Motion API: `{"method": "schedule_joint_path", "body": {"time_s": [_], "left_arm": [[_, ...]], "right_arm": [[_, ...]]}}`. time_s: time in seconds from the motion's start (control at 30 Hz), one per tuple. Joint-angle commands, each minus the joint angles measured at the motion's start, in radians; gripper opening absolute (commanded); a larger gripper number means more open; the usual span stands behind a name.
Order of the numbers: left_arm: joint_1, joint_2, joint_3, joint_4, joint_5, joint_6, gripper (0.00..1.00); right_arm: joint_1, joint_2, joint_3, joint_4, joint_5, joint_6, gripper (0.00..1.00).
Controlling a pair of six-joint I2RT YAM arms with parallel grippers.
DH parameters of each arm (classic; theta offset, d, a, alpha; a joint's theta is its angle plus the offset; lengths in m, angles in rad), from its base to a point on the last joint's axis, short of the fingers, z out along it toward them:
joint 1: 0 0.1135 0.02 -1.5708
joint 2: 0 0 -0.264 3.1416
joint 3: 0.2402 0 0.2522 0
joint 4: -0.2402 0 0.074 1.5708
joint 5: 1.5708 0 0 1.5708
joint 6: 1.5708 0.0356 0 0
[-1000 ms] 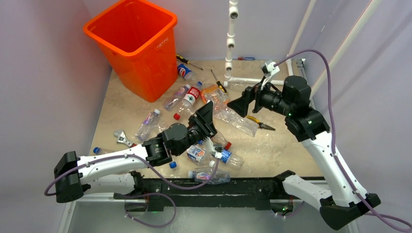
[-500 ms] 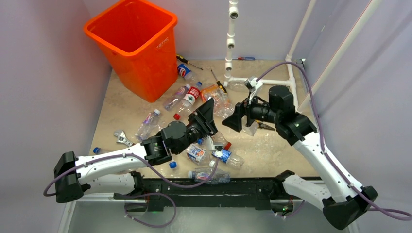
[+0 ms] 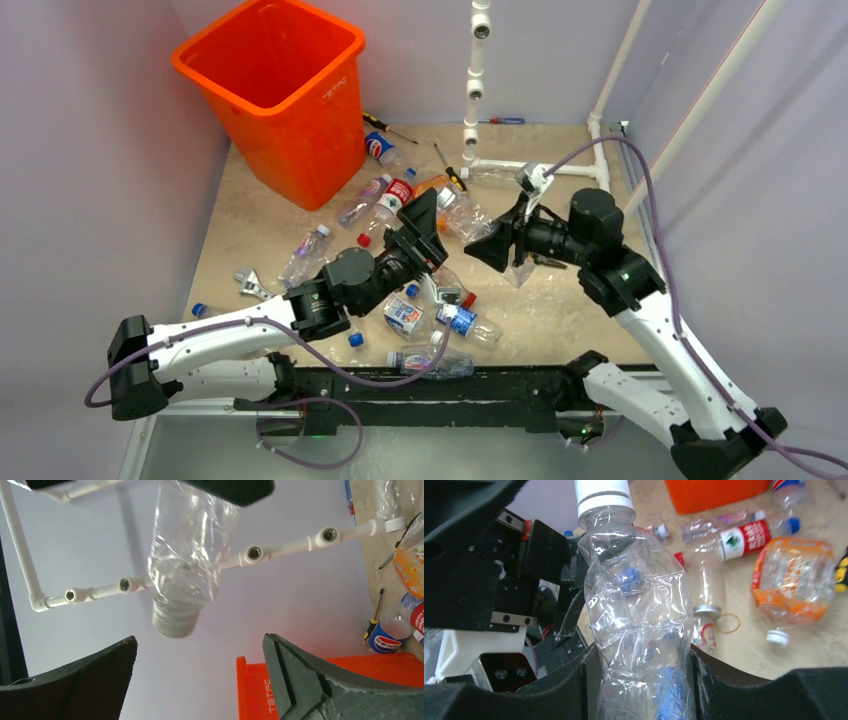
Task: Put the plastic bottles in the bin
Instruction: Pick up the plastic bottle at the center of the board.
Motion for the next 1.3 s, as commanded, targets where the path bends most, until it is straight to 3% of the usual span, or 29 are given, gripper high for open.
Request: {"method": "schedule_joint_path", "body": {"time_s": [0.0,0.17,0.37,0.47,0.6,0.73,0.93,1.27], "left_arm": [[-0.004,-0.053,0.021,0.082,-0.043,-0.200,0.96],[-0.002,-0.073,0.038,0.083,-0.149,-0.634,0.99],[0.023,-0.047,0.204,-0.088,-0.156,-1.324,0.99],[0.139,-0.061,0.253,-0.118,0.066,-1.650,0.99],[0.323,-0.080,0.234,0.018,0.291,-2.024,0.99],[0.439,-0.015,0.255,0.138,0.563,-2.355,0.98],[0.468,0.101,0.237,0.470,0.831,-2.639,0.93],[0.455,0.217,0.313,0.548,0.927,-2.724,0.81]], "right_arm": [[-0.004,-0.147,-0.035,0.198,0.111,0.036,0.34],[-0.004,-0.359,-0.210,0.481,0.274,0.134,0.35],[-0.004,-0.429,-0.391,0.727,0.269,0.207,0.34],[-0.005,-0.410,-0.444,0.799,0.250,0.225,0.33],[-0.003,-0.380,-0.476,0.876,0.221,0.249,0.33],[-0.002,-0.343,-0.487,0.932,0.195,0.271,0.33],[-0.001,-0.313,-0.496,0.963,0.173,0.286,0.33],[0.009,-0.255,-0.479,0.972,0.158,0.304,0.32]]}}
